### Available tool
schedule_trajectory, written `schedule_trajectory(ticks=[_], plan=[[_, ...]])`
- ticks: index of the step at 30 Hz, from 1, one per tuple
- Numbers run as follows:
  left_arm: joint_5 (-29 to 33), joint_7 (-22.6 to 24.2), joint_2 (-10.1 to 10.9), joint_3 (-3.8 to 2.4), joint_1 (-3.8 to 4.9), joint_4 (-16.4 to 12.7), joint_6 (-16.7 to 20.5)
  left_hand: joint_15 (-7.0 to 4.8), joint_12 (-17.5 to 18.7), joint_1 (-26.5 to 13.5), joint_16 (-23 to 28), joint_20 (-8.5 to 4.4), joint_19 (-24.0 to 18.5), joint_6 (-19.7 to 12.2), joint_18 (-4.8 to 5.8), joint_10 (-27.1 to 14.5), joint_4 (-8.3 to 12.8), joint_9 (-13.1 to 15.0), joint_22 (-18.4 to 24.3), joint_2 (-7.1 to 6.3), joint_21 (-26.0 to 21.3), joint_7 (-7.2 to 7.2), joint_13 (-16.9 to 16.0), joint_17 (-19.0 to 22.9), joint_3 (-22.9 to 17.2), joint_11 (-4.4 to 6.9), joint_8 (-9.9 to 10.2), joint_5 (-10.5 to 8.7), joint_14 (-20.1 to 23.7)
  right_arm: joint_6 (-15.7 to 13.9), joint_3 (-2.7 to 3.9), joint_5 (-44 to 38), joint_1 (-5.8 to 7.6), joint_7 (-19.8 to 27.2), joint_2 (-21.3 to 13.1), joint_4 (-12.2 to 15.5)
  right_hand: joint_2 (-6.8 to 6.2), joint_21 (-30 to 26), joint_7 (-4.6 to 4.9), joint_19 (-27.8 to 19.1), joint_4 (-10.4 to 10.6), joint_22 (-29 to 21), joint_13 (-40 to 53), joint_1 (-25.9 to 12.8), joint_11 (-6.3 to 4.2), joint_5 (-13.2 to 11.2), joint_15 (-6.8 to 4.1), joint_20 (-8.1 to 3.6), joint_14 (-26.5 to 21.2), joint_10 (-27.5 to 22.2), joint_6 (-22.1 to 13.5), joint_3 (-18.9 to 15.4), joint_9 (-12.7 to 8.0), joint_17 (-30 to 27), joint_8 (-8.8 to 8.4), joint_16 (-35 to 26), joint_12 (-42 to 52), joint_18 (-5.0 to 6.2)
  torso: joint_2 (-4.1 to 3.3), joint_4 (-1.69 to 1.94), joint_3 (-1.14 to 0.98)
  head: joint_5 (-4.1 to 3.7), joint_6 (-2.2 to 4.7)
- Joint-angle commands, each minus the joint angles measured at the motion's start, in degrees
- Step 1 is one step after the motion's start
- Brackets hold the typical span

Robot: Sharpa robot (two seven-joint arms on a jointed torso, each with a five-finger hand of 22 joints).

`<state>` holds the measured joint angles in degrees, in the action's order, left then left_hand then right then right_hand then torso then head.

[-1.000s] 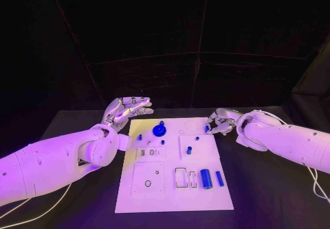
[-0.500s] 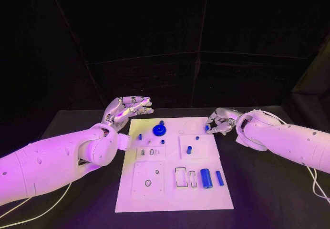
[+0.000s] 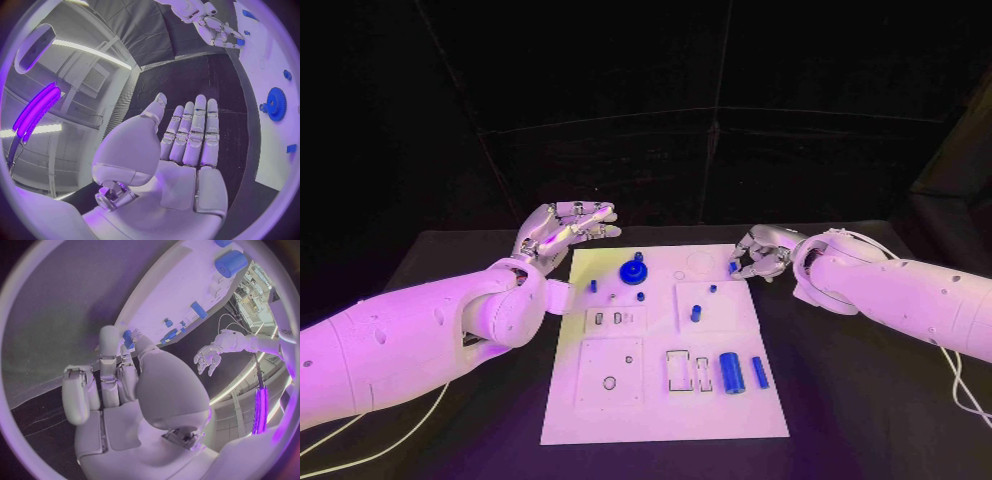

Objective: Assemble the parts on the task board

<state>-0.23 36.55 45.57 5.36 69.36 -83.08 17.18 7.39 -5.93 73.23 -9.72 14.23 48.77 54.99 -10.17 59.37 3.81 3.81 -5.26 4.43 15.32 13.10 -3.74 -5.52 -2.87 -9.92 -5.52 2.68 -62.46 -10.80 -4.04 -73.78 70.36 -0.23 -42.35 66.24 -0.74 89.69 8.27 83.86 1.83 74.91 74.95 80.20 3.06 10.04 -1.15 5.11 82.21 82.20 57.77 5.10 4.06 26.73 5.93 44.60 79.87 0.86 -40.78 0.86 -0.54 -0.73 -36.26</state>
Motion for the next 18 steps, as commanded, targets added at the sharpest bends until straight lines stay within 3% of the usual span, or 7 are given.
schedule_trajectory(ticks=[1,11,18], plan=[[-0.19,0.12,-0.03,-0.05,0.07,-0.04,-0.63,0.15,0.35,-0.11,0.33,-0.04,0.35,0.44,-0.42,0.3,0.3,-0.06,0.06,0.47,-0.2,0.01,0.07,0.07,-0.07,-0.09,0.32,0.16,-0.43,-0.54,0.02,-0.25,0.1,-0.31,0.15,0.08,0.02,0.31,0.08,6.14,-0.02,15.09,5.09,-0.43,0.13,-0.26,-0.32,-0.34,-0.07,-0.08,-0.39,0.47,-0.07,-0.09,-0.26,0.13,-0.2,-0.86,0.02,0.05,-0.03,-0.02,-0.02],[-0.19,0.06,-0.05,-0.05,0.07,-0.03,-0.75,0.15,0.35,-0.11,0.33,-0.04,0.35,0.44,-0.42,0.3,0.3,-0.06,0.06,0.47,-0.2,0.01,0.07,0.07,-0.07,-0.09,0.32,0.16,-0.43,-0.99,0.02,-0.25,0.09,-0.27,0.42,-0.14,0.7,0.31,-0.21,6.14,-0.27,15.09,5.49,-0.12,-0.07,-0.24,-0.4,-0.34,-0.06,0.26,0.76,1.32,0.11,-0.09,0.25,0.12,0.21,-0.86,-0.02,-0.02,-0.02,-0.02,-0.1],[-0.19,0.01,-0.04,-0.05,0.07,-0.05,-0.77,0.15,0.35,-0.11,0.33,-0.04,0.35,0.44,-0.42,0.3,0.3,-0.06,0.06,0.47,-0.2,0.01,0.07,0.07,-0.07,-0.09,0.32,0.16,-0.43,-2.25,0.02,-0.25,0.08,-0.46,0.41,-0.15,2.26,0.31,-1.63,6.14,-0.65,15.09,5.89,0.23,-1.16,-0.64,-1.22,-0.92,-0.04,0.77,4.52,2.88,0.78,-0.1,2.17,0.06,0.64,-0.86,0.02,0.06,-0.03,-0.05,-0.18]])
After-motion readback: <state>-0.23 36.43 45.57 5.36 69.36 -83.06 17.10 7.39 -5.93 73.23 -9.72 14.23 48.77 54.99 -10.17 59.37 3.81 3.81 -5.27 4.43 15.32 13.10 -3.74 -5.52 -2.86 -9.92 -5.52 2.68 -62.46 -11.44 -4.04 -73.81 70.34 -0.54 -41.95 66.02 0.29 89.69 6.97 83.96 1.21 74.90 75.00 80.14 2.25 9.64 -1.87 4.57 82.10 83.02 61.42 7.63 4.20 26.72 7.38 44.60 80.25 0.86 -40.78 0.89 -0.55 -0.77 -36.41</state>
